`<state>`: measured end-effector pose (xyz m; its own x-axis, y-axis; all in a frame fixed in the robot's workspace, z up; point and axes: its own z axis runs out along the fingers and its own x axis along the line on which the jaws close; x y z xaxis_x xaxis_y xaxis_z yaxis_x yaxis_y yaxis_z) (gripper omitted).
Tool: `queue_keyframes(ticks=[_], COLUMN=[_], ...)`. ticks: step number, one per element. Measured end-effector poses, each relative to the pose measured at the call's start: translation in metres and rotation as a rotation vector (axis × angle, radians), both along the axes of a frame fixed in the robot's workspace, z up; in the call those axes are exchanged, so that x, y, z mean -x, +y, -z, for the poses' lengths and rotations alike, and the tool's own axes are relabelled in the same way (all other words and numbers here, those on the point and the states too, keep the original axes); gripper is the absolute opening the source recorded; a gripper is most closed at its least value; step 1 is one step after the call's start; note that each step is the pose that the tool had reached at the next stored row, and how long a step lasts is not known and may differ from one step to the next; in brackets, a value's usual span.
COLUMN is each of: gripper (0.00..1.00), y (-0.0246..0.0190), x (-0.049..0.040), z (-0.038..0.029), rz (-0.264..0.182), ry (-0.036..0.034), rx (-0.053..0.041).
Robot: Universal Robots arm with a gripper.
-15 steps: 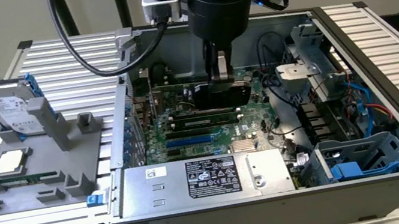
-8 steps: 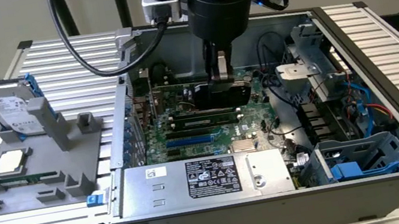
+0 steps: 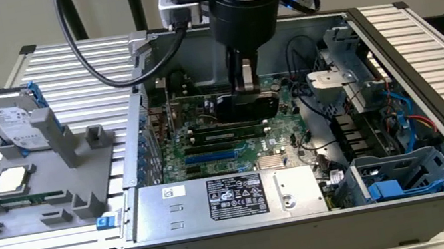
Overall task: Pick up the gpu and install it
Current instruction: 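Insert the gpu into the slot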
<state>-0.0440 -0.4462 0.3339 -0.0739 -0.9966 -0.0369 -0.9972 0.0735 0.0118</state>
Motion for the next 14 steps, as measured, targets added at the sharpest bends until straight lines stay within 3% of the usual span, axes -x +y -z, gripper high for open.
queue_keyframes(ticks=[8,14], gripper=[0.0,0.0], y=[0.0,0.0], x=[0.0,0.0001], z=[0.0091,0.0098], rz=[0.001,0.001], ry=[0.0,-0.0001], rx=[0.0075,0.0077])
